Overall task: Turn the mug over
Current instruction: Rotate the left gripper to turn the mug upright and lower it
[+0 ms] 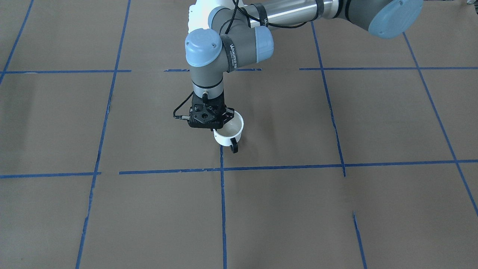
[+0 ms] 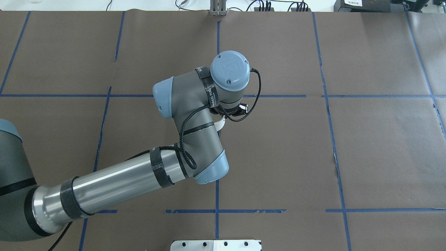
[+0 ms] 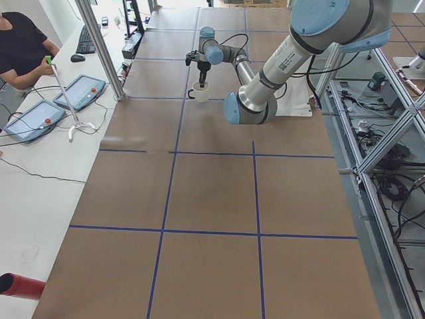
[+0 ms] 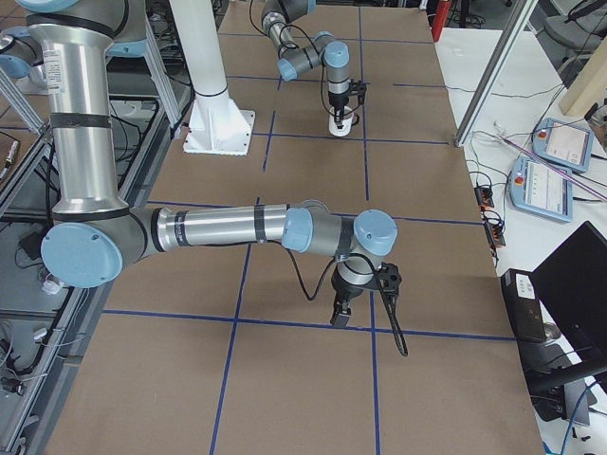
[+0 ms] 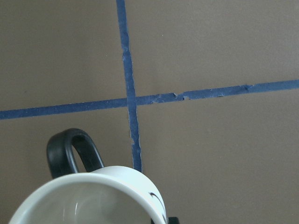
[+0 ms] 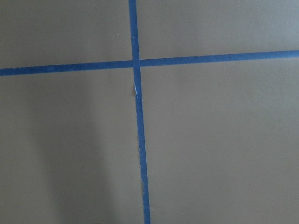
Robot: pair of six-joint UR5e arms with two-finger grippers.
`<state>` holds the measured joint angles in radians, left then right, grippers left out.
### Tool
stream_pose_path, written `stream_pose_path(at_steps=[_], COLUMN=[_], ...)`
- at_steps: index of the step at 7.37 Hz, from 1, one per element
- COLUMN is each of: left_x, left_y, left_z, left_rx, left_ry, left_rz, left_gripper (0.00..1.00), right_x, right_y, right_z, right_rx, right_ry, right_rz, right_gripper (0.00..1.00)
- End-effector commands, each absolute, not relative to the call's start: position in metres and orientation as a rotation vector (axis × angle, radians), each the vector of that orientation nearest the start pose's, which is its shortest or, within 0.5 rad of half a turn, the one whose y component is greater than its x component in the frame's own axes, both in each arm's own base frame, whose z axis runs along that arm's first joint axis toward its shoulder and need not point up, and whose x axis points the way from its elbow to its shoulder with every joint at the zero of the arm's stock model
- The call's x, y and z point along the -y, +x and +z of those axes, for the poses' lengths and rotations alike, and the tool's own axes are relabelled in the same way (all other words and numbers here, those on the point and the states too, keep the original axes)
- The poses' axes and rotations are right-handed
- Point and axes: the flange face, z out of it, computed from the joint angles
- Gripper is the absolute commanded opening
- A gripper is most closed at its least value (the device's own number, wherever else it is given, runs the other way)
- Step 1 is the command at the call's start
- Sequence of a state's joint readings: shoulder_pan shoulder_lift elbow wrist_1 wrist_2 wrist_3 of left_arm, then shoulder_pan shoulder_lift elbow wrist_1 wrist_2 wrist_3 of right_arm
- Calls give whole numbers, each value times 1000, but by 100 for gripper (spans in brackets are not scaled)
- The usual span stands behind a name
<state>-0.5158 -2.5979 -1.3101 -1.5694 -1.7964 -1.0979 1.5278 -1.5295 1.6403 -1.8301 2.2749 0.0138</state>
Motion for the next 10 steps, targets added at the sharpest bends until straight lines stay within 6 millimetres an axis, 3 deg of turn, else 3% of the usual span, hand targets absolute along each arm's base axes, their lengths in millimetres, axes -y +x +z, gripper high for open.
stream_pose_path(at_steps=[1,4,5,6,7,8,10], left_x=[483,476,478,478,475,465,466], left_y=[630,638,643,644,646,653,651], left_z=[113,114,118,120,120,119,117], left_rx=[-772,-778,-780,-784,-783,-785,-784], left_ry=[170,168,168,170,167,162,167], left_rz=[47,60,61,61,63,72,76], left_gripper=[0,0,5,39,99,100,100], right_x=[497,497,497,497,497,497,497], right_y=[48,48,48,48,48,48,48], right_z=[634,634,635,635,634,633,634], right_rx=[698,698,698,698,698,698,698], right_ry=[-162,-162,-164,-164,-162,-161,-162], right_rz=[24,24,25,25,25,24,24], right_gripper=[100,100,100,100,100,100,100])
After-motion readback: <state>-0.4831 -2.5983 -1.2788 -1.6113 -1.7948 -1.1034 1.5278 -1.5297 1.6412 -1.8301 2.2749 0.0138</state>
